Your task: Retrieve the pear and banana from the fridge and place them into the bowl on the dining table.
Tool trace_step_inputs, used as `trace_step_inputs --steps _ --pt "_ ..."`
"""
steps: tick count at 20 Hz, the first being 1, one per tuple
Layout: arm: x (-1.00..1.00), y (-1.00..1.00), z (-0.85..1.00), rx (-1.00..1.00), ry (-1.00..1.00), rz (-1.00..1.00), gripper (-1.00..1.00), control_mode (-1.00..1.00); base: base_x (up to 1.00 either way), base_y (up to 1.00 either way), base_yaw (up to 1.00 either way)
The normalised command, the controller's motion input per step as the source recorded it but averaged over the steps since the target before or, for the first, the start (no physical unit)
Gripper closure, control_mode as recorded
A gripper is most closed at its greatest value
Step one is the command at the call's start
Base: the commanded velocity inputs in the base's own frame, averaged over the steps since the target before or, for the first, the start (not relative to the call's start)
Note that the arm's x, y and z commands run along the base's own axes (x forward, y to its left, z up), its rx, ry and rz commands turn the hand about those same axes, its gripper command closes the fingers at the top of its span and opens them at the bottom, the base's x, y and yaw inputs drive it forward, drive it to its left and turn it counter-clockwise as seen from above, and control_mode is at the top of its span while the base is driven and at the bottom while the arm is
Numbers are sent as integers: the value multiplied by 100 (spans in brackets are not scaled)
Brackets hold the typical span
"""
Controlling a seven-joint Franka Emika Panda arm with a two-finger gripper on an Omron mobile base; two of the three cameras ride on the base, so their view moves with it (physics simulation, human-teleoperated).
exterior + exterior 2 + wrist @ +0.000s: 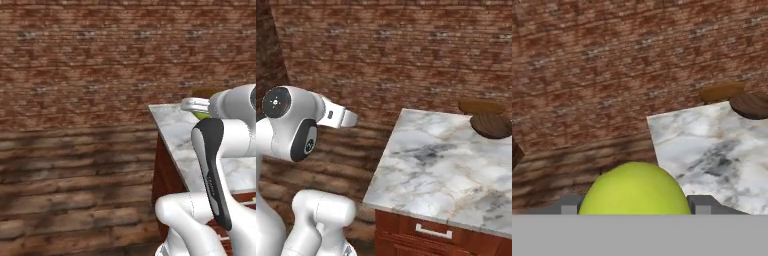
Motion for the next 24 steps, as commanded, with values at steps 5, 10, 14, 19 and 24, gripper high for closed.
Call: trace_step_inputs --steps 5,10,14,19,24 --pt "0 0 0 0 0 0 100 100 60 73 -78" --pt "0 0 0 0 0 0 100 100 68 78 -77" --pt "0 0 0 0 0 0 100 100 64 84 -75" --pt "0 0 0 0 0 0 100 100 45 97 -65" --pt "0 0 0 0 0 0 100 100 3 100 -45"
